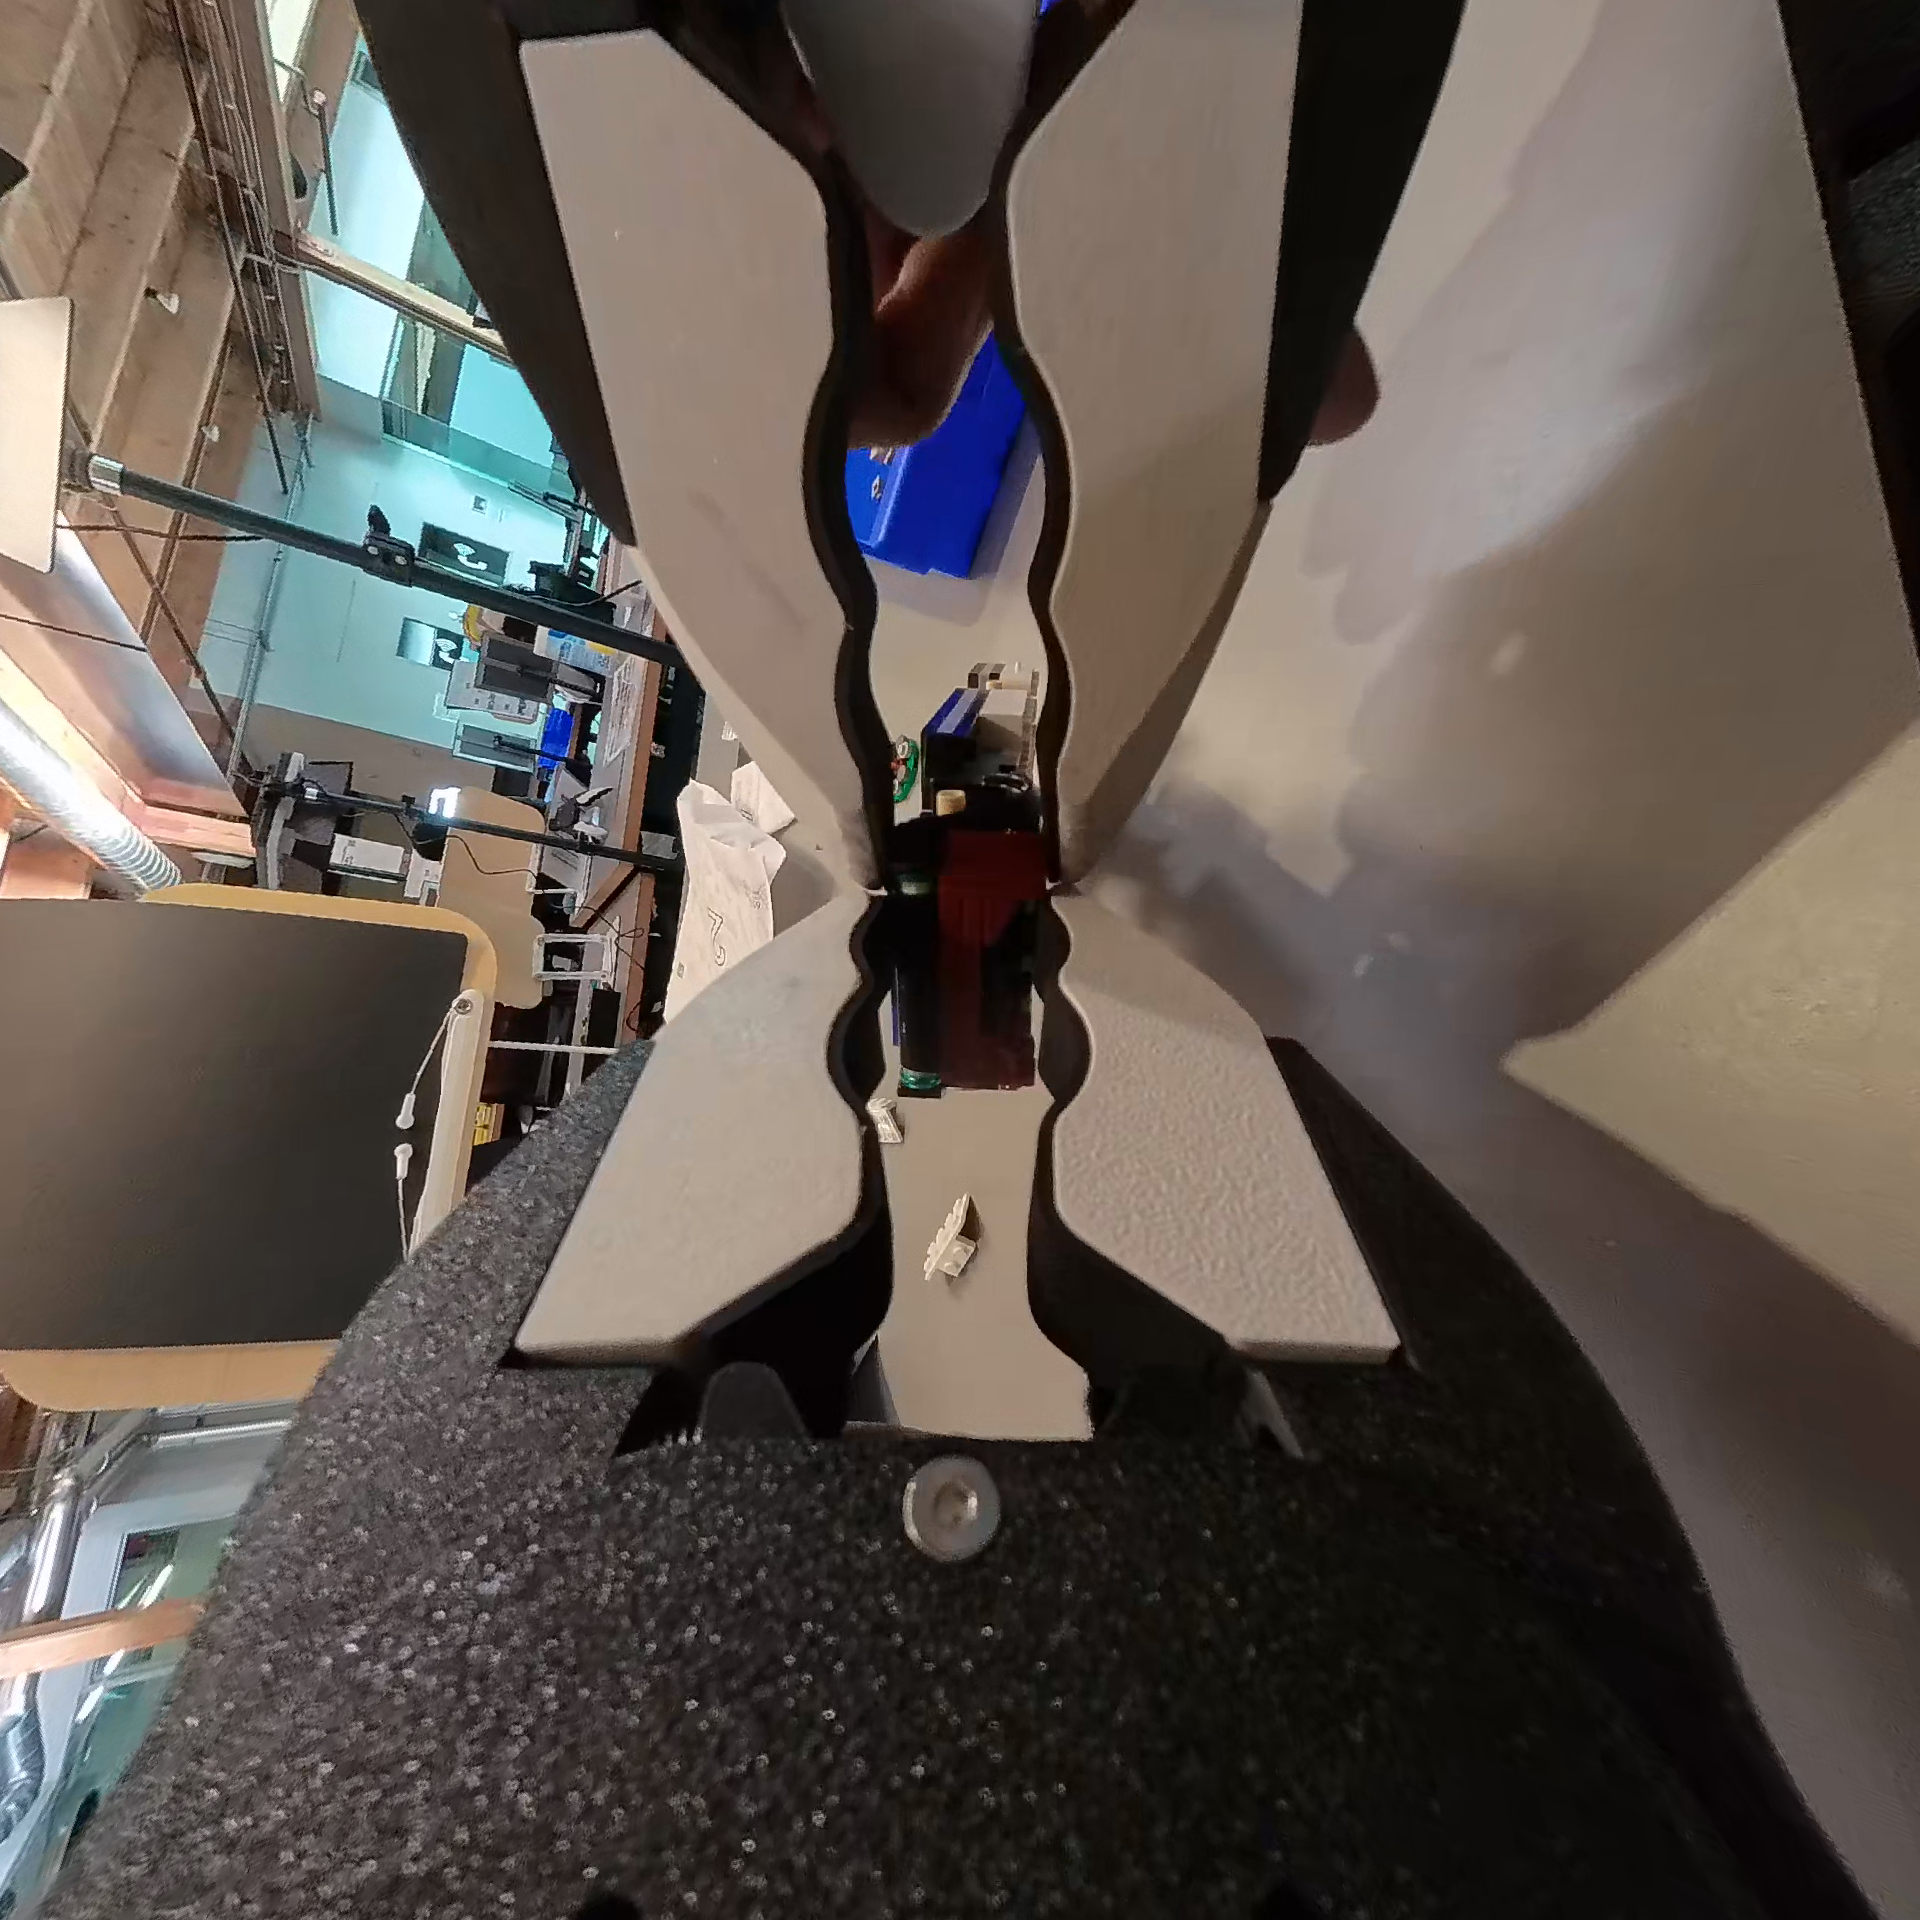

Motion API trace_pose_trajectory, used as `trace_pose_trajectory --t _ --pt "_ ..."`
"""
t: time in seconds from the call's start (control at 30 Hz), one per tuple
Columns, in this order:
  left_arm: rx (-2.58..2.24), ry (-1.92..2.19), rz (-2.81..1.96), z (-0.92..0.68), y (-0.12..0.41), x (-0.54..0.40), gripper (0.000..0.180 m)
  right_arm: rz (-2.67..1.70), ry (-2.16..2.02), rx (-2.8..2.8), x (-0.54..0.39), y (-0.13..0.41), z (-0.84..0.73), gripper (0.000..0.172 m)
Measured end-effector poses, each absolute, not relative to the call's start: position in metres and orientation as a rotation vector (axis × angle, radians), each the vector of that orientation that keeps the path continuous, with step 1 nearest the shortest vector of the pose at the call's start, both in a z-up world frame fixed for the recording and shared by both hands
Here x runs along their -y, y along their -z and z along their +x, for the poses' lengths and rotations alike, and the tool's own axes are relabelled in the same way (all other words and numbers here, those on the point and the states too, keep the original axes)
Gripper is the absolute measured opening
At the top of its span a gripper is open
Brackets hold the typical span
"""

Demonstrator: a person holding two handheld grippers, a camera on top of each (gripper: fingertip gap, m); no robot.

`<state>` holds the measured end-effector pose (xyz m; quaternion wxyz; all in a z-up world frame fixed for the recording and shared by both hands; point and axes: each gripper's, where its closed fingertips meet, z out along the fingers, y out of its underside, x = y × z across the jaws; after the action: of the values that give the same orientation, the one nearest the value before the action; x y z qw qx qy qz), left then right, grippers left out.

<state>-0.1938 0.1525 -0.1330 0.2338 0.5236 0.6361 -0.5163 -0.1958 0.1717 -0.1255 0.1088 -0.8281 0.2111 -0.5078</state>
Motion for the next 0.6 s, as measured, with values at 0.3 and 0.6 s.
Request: trace_pose_trajectory --t 0.3,0.6 --pt "-1.736 1.445 1.479 -0.1952 0.1334 -0.1545 0.026 -2.508 1.405 -0.593 -0.1730 0.1255 -0.1977 0.024" --pt "-1.747 1.475 1.483 -0.1940 0.1333 -0.1547 0.026 -2.548 1.336 -0.559 -0.1728 0.1254 -0.1970 0.024"
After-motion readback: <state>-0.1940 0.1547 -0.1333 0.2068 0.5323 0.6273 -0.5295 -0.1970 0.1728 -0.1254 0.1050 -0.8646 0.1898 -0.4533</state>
